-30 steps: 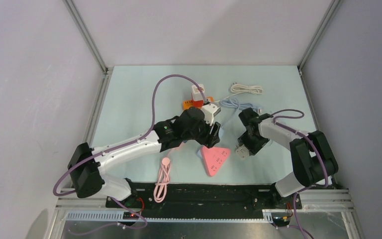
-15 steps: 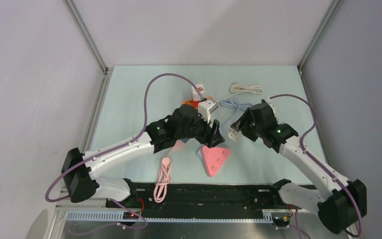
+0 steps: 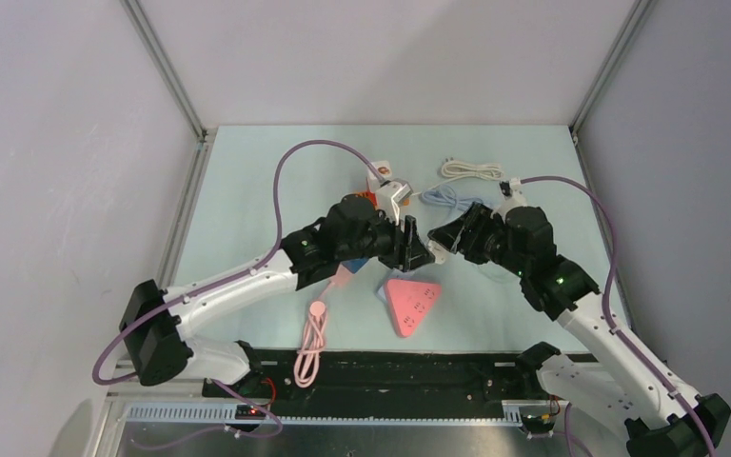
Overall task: Insert the plug
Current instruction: Pick up the plug from the center of the board.
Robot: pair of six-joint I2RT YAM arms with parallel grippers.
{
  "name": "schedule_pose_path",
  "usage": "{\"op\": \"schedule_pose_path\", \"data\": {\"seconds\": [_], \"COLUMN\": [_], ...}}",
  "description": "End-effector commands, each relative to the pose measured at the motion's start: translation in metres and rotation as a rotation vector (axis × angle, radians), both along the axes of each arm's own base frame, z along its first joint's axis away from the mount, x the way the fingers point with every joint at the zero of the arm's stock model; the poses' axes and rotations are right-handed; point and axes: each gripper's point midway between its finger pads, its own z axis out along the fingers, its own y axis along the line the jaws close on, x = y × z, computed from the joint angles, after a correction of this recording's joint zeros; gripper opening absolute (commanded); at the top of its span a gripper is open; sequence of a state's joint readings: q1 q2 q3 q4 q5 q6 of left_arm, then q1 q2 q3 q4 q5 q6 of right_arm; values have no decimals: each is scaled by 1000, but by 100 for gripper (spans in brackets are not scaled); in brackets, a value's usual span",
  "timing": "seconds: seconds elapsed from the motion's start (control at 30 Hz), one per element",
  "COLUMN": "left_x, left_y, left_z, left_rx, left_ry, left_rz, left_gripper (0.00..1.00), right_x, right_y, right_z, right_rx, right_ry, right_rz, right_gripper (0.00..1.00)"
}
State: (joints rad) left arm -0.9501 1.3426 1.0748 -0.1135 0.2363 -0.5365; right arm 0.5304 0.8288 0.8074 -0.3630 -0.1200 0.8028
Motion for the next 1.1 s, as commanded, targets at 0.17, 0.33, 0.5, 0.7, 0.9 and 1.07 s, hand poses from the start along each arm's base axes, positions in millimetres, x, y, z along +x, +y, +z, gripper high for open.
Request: {"op": "schedule_pose_path", "data": {"seconds": [0.17, 0.33, 0.5, 0.7, 0.9, 1.07], "left_x": [23, 21, 21, 21, 21, 20], "left_y": [-4, -6, -4, -1, -3, -1], "left_z": [12, 14, 20, 22, 12, 6], "left_rx": [-34, -47, -66, -74, -53, -32], "left_ry": [-6, -5, -22, -48, -23, 5], "left_rz": [105, 91, 97, 97, 94, 93], "left_gripper": [54, 55, 55, 54, 34, 17], "right_x": [-5, -3, 2, 5, 5, 3], "right_y": [14, 16, 18, 19, 21, 22], "right_z": [16, 13, 7, 2, 5, 6], "right_rx": [17, 17, 10, 4, 22, 40], "right_ry": [-84, -70, -51, -33, -32, -24], "right_rz": [84, 81, 66, 54, 57, 70], "right_gripper": [5, 5, 5, 5, 5, 5]}}
